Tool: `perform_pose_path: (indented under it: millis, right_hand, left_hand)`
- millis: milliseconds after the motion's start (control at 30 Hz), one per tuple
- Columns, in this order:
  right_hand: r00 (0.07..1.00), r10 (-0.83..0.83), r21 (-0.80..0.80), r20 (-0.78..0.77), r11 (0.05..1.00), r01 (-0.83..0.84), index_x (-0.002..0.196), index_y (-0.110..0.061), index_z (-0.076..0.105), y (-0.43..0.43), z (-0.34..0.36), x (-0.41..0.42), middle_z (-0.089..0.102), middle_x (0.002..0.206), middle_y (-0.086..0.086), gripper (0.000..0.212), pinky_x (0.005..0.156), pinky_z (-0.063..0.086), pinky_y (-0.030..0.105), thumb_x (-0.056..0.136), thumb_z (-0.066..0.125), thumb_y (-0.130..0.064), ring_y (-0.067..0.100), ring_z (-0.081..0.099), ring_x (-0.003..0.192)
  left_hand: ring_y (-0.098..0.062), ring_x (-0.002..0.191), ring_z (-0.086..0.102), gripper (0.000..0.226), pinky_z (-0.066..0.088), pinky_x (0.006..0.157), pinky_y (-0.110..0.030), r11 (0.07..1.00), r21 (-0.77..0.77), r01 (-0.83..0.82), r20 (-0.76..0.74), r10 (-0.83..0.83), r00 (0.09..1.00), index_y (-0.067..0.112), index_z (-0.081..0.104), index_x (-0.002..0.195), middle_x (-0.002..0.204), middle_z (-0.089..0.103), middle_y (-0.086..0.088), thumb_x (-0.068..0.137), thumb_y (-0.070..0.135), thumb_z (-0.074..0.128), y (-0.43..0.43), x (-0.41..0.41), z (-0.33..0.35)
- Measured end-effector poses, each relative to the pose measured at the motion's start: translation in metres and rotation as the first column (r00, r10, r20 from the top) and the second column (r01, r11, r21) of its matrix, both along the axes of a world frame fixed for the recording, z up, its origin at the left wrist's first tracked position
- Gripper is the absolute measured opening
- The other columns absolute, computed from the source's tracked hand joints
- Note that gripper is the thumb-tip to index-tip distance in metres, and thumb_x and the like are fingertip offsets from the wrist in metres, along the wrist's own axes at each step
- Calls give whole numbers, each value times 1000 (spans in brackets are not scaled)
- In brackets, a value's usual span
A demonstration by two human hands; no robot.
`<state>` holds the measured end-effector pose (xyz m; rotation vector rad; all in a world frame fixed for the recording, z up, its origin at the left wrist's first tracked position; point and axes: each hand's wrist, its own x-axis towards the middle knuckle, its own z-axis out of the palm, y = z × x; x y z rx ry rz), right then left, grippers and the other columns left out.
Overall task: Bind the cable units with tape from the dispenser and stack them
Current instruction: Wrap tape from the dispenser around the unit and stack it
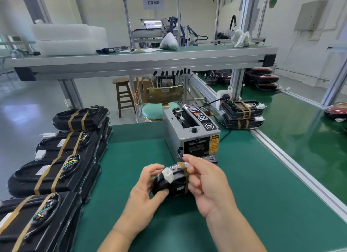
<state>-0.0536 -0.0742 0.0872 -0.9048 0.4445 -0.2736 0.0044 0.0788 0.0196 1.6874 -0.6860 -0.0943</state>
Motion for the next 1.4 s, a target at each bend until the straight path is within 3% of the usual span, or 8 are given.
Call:
perform_pose_path:
  millis: [433, 600, 767, 967, 1400]
  right_hand:
    - [998, 44, -55, -39, 997, -46, 83, -2, 73, 13, -18, -9, 47, 50, 3, 17, 32, 17, 14, 92, 58, -5, 8, 24, 31]
    - [999, 3, -62, -43, 998, -5, 89, 1, 73, 17, -22, -13, 48, 51, 5, 15, 33, 17, 14, 91, 59, -4, 9, 25, 31]
    - [999, 1, -60, -42, 998, -4, 89, 2, 73, 20, -23, -14, 48, 50, 5, 16, 33, 18, 14, 92, 58, -3, 9, 27, 30]
    - [999, -5, -61, -37, 998, 3, 92, 8, 69, 23, -23, -13, 48, 49, 5, 16, 32, 18, 14, 92, 58, -2, 9, 26, 29]
    - [999, -21, -107, -40, 994, 17, 90, 2, 72, 24, -22, -15, 49, 50, 6, 18, 32, 19, 15, 95, 55, -3, 10, 30, 31]
  left_hand:
    - [-17, 110, 62, 56, 44, 101, -26, 989, 121, -90, 199, 65, 978, 41, 53, 126, 119, 64, 10, 80, 12, 66, 4, -2, 0]
    - [-15, 111, 62, 60, 44, 102, -27, 988, 129, -90, 207, 62, 976, 42, 53, 126, 119, 65, 11, 81, 5, 68, 5, 0, -3]
    - [-16, 112, 62, 58, 45, 102, -28, 988, 115, -99, 215, 72, 974, 43, 53, 126, 120, 64, 10, 80, 10, 66, 5, 1, -4]
    - [-15, 110, 62, 69, 45, 102, -32, 989, 112, -97, 204, 73, 976, 45, 55, 124, 117, 66, 10, 82, -8, 69, 4, 1, -7]
    - [-16, 120, 59, 63, 45, 105, -39, 993, 93, -75, 218, 53, 975, 42, 60, 123, 125, 65, 9, 82, -5, 70, 3, 2, -6]
